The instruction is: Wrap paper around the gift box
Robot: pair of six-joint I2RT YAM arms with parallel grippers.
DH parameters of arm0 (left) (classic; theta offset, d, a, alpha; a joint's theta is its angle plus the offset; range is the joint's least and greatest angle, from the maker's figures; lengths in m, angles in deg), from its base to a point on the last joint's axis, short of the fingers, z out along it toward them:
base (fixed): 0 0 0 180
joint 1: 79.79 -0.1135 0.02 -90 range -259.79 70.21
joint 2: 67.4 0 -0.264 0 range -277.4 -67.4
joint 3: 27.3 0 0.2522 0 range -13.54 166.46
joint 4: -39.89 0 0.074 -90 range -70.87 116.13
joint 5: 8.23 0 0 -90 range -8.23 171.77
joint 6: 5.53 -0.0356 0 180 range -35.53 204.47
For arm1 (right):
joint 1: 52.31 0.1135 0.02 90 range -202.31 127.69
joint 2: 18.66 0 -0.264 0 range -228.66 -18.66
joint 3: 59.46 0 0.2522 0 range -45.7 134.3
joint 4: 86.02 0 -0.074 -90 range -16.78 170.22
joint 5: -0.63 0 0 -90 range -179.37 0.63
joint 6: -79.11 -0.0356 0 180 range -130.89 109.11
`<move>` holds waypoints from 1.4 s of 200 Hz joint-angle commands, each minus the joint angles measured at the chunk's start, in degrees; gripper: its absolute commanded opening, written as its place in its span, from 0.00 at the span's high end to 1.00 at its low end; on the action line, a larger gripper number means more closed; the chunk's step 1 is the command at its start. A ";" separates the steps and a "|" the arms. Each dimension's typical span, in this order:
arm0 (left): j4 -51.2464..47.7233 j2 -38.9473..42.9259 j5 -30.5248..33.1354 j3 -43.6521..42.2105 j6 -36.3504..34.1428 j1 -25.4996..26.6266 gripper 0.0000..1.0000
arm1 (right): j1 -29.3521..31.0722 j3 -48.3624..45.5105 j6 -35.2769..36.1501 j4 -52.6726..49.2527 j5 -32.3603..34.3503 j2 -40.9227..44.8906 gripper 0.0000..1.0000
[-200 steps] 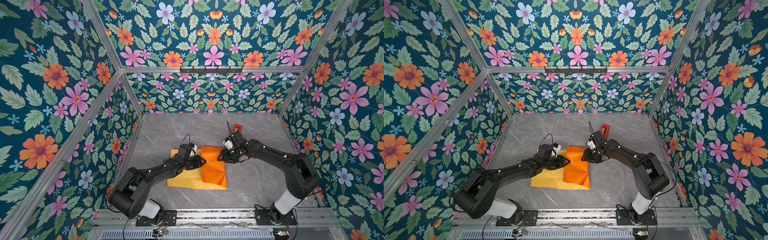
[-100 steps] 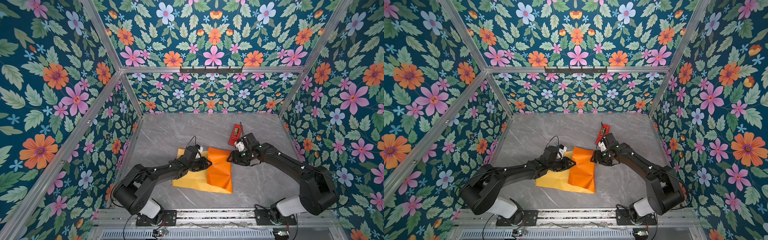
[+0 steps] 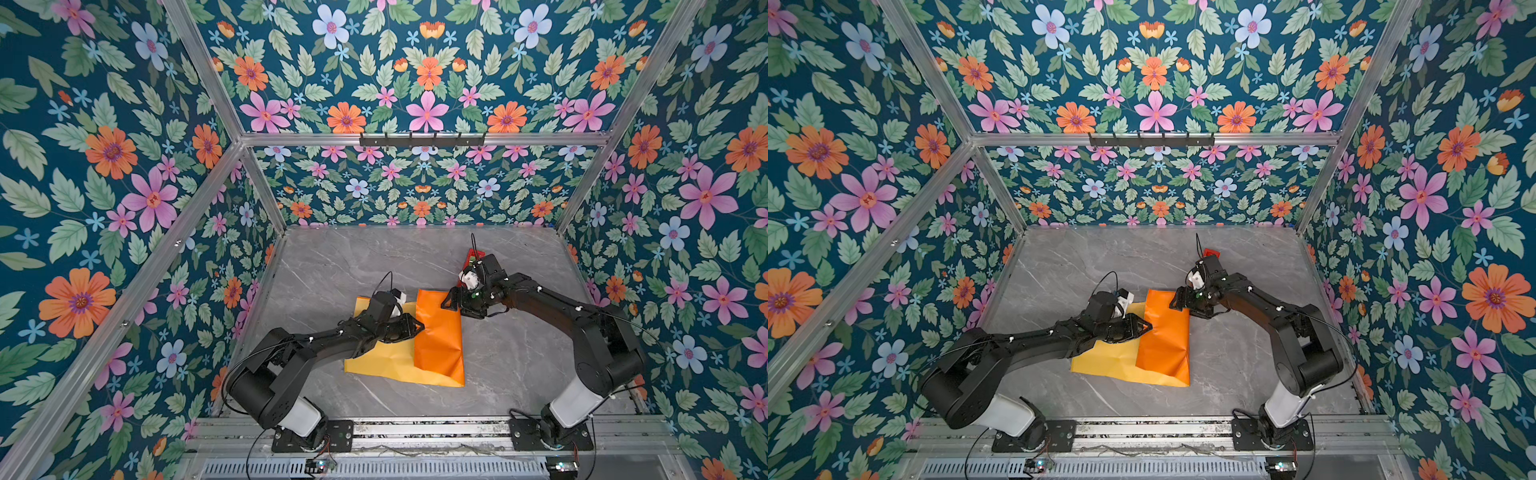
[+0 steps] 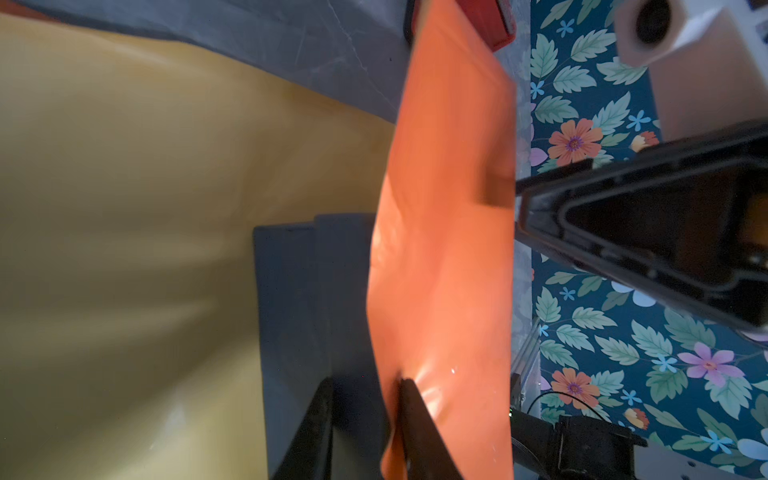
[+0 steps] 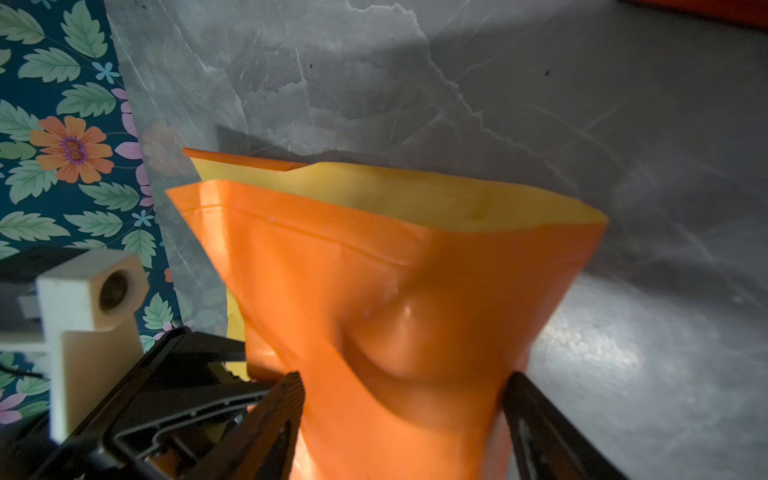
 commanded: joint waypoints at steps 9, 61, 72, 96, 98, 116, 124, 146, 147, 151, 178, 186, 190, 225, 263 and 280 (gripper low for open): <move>-7.99 -1.01 4.46 -0.04 -2.37 -0.04 0.86 | -0.34 2.75 -1.40 2.38 0.26 -2.62 0.23; -8.46 -1.51 4.72 0.14 -2.85 -0.05 0.86 | -2.98 6.16 1.19 -1.22 2.59 -2.82 0.23; -8.53 -1.40 4.88 0.05 -2.83 -0.05 0.86 | -3.14 4.69 2.56 -3.12 4.92 -0.65 0.23; -8.72 -1.05 5.33 0.14 -2.84 -0.05 0.86 | -2.98 -2.36 2.66 -5.92 5.08 7.03 0.23; -8.78 -1.05 5.38 0.18 -2.79 -0.05 0.86 | -2.90 -3.17 2.37 -5.90 4.74 7.74 0.23; -8.81 -0.98 5.52 0.18 -2.73 -0.05 0.86 | -0.99 -10.59 -0.42 -5.70 2.80 14.26 0.22; -8.81 -0.99 5.67 0.23 -2.67 -0.05 0.86 | 0.28 -13.29 -2.08 -5.65 2.16 16.77 0.22; -8.96 -1.05 5.94 0.31 -2.62 -0.05 0.86 | 4.34 -19.08 -7.48 -3.61 0.09 21.80 0.20; -8.97 -1.05 5.95 0.27 -2.64 -0.05 0.86 | 4.55 -19.28 -7.76 -3.52 -0.04 21.98 0.20; -9.06 -1.06 6.06 0.38 -2.70 -0.05 0.86 | 5.15 -19.85 -8.70 -3.10 -0.31 22.53 0.20; -9.07 -0.98 6.22 0.14 -2.79 -0.05 0.87 | 8.28 -22.60 -12.77 1.56 -1.77 23.67 0.19; -9.07 -1.00 6.21 0.14 -2.73 -0.06 0.87 | 8.53 -22.85 -13.39 2.54 -2.79 23.15 0.19; -9.07 -0.96 6.22 0.14 -2.75 -0.05 0.87 | 8.75 -22.94 -13.73 3.03 -3.16 22.96 0.19; -9.75 -0.35 6.74 0.23 -3.11 -0.04 0.87 | 11.74 -23.60 -16.00 4.42 -4.37 22.93 0.19; -9.73 -0.53 6.82 0.21 -3.10 -0.04 0.87 | 13.48 -24.77 -18.24 5.11 -6.41 24.29 0.21; -9.86 -0.46 6.83 0.29 -3.19 -0.04 0.87 | 13.55 -25.00 -18.11 4.00 -6.34 25.07 0.21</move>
